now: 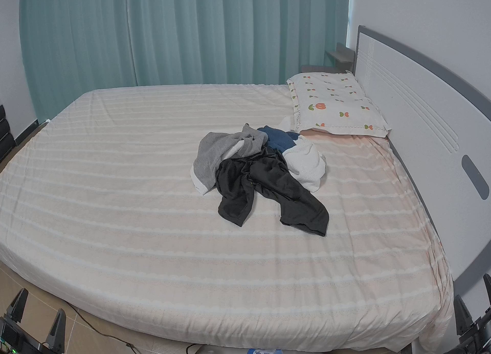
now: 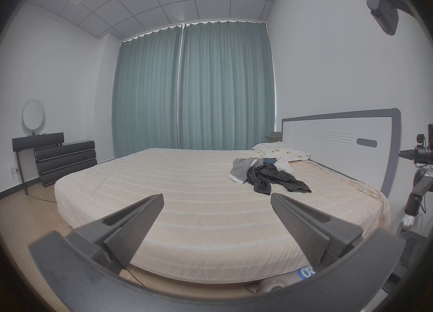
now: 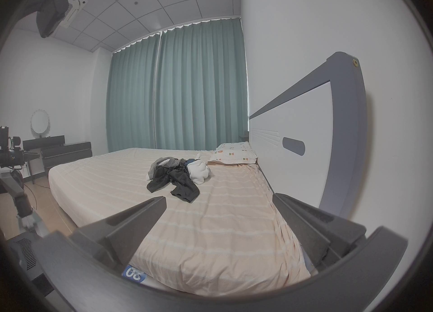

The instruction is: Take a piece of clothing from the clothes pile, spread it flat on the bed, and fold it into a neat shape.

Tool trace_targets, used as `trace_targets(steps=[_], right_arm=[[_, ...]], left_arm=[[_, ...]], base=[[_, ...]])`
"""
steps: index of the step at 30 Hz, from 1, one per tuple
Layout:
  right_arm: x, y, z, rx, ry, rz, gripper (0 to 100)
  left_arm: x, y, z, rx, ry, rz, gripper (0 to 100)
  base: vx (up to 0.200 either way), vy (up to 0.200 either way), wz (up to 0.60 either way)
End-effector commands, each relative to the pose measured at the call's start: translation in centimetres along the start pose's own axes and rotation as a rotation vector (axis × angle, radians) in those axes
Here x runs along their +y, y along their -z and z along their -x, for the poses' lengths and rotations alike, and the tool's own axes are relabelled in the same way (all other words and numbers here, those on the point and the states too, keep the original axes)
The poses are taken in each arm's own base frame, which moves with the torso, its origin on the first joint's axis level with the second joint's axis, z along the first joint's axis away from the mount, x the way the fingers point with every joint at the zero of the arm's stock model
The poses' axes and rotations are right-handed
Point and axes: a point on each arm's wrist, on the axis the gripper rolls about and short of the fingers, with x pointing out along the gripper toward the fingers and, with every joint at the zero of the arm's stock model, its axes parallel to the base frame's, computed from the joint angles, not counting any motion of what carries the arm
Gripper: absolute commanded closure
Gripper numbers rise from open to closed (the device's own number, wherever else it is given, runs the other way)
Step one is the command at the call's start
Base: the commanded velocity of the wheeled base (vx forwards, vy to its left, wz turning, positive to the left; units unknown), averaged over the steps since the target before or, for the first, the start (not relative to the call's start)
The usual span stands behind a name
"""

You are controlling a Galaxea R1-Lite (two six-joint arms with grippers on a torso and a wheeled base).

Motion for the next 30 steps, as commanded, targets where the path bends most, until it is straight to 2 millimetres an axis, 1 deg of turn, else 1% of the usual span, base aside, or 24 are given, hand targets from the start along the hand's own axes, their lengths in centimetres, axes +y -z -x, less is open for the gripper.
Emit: trace_targets(steps=[1,8,9,10,11,12,16,17,20,22,23,24,25,26,27,30], right_arm=[[0.0,0.5,0.0,0.000,-0.001,-0.001,0],[0.0,0.5,0.0,0.003,-0.011,0.043,0],[0.0,0.1,0.1,-0.016,-0.025,0.049,0],[0.1,-1.0,0.2,-0.044,-0.050,0.041,0],[0.1,-3.4,0.6,-0.083,-0.086,0.014,0],[0.2,-4.8,0.8,-0.100,-0.109,-0.002,0],[0.4,-5.9,-0.5,0.033,-0.202,-0.005,0],[0.4,-6.5,-1.5,0.094,-0.228,-0.016,0],[0.4,-7.3,-3.8,0.204,-0.241,-0.042,0],[0.4,-8.4,-5.8,0.246,-0.251,-0.059,0],[0.4,-8.4,-5.8,0.246,-0.251,-0.059,0],[0.4,-9.3,-8.4,0.274,-0.263,-0.072,0],[0.4,-9.5,-9.7,0.287,-0.268,-0.077,0],[0.4,-9.5,-9.7,0.287,-0.268,-0.077,0],[0.7,-9.7,-12.7,0.328,-0.285,-0.079,0],[1.3,-8.7,-16.7,0.419,-0.311,-0.100,0]], left_arm=[[0.0,0.4,0.0,-0.001,0.003,-0.006,0],[0.0,0.4,-0.1,0.006,0.008,-0.009,0],[0.0,0.4,-0.1,0.011,0.008,-0.009,0],[0.0,0.4,-0.1,0.010,0.008,-0.009,0],[0.0,0.4,-0.1,0.008,0.008,-0.009,0],[0.0,0.4,-0.1,0.005,0.006,-0.009,0],[0.0,0.4,0.0,0.003,0.005,-0.009,0],[0.0,0.4,0.0,0.003,0.005,-0.009,0],[0.0,0.4,0.0,0.003,0.005,-0.009,0],[0.0,0.4,0.0,0.003,0.005,-0.009,0],[0.0,0.4,0.0,0.003,0.005,-0.009,0],[0.0,0.4,0.0,0.003,0.005,-0.009,0],[0.0,0.4,0.0,0.005,0.005,-0.008,0],[0.0,0.4,0.0,0.005,0.005,-0.008,0],[0.0,0.4,0.0,0.005,0.005,-0.008,0],[0.0,0.4,0.0,0.005,0.005,-0.008,0]], base=[[0.000,0.000,0.00],[0.000,0.000,0.00],[0.000,0.000,0.00],[0.000,0.000,0.00],[0.000,0.000,0.00],[0.000,0.000,0.00],[0.000,0.000,0.00],[0.000,0.000,0.00],[0.000,0.000,0.00],[0.000,0.000,0.00],[0.000,0.000,0.00],[0.000,0.000,0.00],[0.000,0.000,0.00],[0.000,0.000,0.00],[0.000,0.000,0.00],[0.000,0.000,0.00]])
